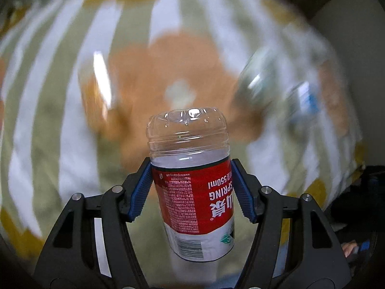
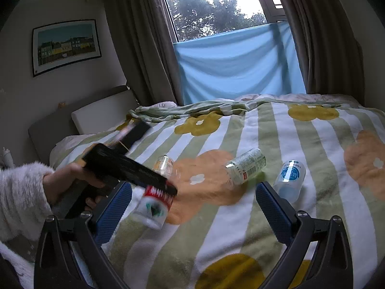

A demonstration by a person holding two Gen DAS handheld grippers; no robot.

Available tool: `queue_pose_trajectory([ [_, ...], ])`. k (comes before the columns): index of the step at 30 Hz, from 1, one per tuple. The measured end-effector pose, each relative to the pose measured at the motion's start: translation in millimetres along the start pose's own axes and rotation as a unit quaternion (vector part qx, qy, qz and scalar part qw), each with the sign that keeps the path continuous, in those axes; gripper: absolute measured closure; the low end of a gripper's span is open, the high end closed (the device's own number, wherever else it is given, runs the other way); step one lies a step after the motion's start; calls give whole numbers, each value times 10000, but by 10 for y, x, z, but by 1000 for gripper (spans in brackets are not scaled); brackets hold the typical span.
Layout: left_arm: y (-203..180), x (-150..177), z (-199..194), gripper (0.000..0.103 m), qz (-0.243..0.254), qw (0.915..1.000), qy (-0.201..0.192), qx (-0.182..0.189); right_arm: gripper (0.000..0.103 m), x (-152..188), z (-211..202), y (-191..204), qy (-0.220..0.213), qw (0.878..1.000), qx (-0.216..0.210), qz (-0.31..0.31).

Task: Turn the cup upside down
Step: 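Grasp the lying red-labeled bottle around its middle with the left tool, then rotate the bottle cap-up, stand it on the bed, open the left tool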

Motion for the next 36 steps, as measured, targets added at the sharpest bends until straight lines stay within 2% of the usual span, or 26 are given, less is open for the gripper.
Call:
queue_pose_trajectory([
  [2, -46, -43, -203, 42, 198, 9969, -753, -68, 0, 19, -13, 5, 13, 10000, 48, 60],
  [3, -87, -8, -292, 42, 276, 9918, -1242, -74, 0, 38, -22, 8, 17, 9999, 75, 93],
  [4, -33, -40, -300, 42, 292, 9873, -1557, -84, 0, 61, -32, 10, 25, 9999, 108, 126],
  [6, 41, -14, -281, 42, 255, 9806, -1937, -132, 0, 132, -56, 2, 36, 9994, 286, 166],
  [10, 122, 83, -285, 42, 119, 9731, -2289, -244, 0, 317, -66, 63, 156, 9968, 783, -78],
  [14, 95, 112, -73, 42, 420, 9710, -2303, -481, 0, 413, -30, 163, 194, 9957, 873, -250],
  [20, 116, 204, 146, 42, 478, 9795, -1920, -371, 0, 424, 5, 207, 180, 9969, 749, -132],
  [31, 32, 386, 48, 42, 837, 9843, -1496, -428, 0, 451, -35, 169, 184, 9975, 685, 40],
  [36, 9, 498, 65, 44, 918, 9893, -1090, -313, 0, 456, -41, 178, 201, 9976, 664, 42],
])
Point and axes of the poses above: each gripper's, at about its wrist camera, not at the fingertips, and z roughly the way its jaws point, y to its left, x to its underside, the point moved 9 cm from there along z, roughly the way its jaws point, and after that the axes turned 2 degrees about y, right-handed, at the moved point
